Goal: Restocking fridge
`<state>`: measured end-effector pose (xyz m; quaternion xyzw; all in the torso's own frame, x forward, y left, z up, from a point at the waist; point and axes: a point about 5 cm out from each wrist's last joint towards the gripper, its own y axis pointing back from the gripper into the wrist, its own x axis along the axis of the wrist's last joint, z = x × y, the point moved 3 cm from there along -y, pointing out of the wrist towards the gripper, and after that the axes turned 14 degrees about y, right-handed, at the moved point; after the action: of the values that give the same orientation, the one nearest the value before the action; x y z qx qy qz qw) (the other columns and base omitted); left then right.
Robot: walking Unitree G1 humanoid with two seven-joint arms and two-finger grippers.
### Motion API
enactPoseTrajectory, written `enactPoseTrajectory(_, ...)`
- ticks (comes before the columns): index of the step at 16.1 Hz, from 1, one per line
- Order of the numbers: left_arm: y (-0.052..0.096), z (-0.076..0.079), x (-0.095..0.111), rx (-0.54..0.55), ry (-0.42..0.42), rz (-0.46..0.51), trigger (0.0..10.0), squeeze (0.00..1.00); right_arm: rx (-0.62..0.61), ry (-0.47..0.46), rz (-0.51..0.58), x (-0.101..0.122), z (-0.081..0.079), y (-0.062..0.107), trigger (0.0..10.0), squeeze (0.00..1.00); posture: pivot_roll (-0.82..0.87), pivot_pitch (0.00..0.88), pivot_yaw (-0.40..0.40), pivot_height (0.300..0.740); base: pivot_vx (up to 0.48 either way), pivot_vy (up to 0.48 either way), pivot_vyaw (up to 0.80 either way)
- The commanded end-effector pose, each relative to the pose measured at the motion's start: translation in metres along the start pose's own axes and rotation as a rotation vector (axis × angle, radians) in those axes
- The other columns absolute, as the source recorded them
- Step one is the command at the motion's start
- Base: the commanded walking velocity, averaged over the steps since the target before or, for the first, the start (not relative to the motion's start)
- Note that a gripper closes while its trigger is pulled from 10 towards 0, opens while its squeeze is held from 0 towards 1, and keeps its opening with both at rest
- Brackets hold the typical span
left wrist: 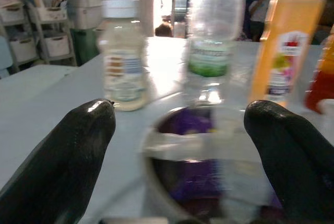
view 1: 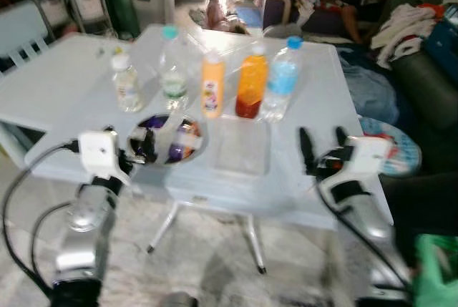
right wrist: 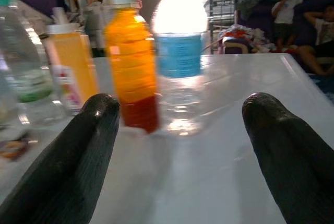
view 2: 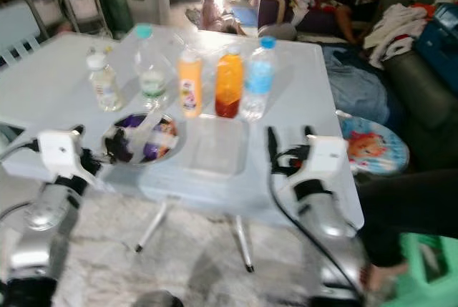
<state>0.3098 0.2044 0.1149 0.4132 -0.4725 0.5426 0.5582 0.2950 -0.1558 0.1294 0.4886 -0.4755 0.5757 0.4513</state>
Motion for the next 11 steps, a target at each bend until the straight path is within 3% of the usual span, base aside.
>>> enactPoseTrajectory(1,-0.001,0.005,-0.002,-0.013,0.001,-0.008,10.0,0.00,-0.004,0.011,0.002,0.001,0.005,0.001,10.0,0.00,-0.04,0.000,-0.013,0.740,0.000,0.480,0.00)
enactPoseTrajectory(3,0.000,0.007,-0.002,-0.018,-0.018,-0.004,10.0,0.00,0.034,0.030,-0.006,-0.001,0.000,0.001,10.0,0.00,-0.04,0.000,-0.016,0.740,0.000,0.000,0.00)
enactPoseTrajectory(8,0.003,0.008,-0.004,-0.016,-0.018,-0.011,10.0,0.00,-0.037,0.075,-0.035,-0.007,0.016,0.004,10.0,0.00,-0.04,0.000,-0.015,0.740,0.000,0.000,0.00)
enactPoseTrajectory(11,0.003,0.013,-0.008,-0.037,-0.036,-0.021,10.0,0.00,-0.122,0.105,-0.085,-0.013,0.036,0.000,10.0,0.00,-0.04,0.000,-0.013,0.740,0.000,0.000,0.00)
